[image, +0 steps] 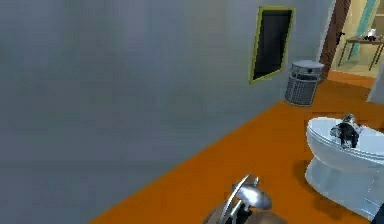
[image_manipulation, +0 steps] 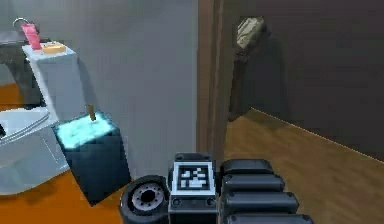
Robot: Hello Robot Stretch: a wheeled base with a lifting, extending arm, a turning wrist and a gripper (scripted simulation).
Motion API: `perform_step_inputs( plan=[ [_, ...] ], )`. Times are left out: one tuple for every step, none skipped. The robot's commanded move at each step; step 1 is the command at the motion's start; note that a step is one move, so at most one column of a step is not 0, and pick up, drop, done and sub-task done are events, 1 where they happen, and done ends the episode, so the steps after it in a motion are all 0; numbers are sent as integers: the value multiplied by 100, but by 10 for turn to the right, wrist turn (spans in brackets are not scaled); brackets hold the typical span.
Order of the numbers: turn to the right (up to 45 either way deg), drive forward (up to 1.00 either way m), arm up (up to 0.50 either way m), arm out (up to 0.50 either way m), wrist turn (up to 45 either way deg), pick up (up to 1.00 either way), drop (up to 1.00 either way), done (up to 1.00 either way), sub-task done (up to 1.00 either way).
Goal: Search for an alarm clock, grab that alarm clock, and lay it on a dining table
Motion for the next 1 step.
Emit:
perform_step_inputs(
  plan=[
    [210,0,0,0,0,0,0,0,0]
  ],
)
